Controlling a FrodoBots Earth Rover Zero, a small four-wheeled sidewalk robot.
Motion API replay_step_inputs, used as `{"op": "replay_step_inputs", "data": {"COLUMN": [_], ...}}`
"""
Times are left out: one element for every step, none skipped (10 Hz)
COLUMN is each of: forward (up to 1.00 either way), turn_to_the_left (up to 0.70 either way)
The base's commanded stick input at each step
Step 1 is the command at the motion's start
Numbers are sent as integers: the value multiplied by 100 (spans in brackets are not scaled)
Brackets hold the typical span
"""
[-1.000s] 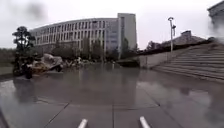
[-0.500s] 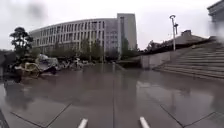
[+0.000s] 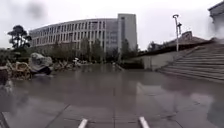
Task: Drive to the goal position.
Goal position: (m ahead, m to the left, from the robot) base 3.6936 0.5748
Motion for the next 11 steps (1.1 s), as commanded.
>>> {"op": "replay_step_inputs", "data": {"forward": [100, 100, 100, 100, 100, 100, 100, 100, 100, 100, 100], "turn_to_the_left": [-38, -16, -2, 0, 0, 0, 0, 0, 0, 0, 0]}}
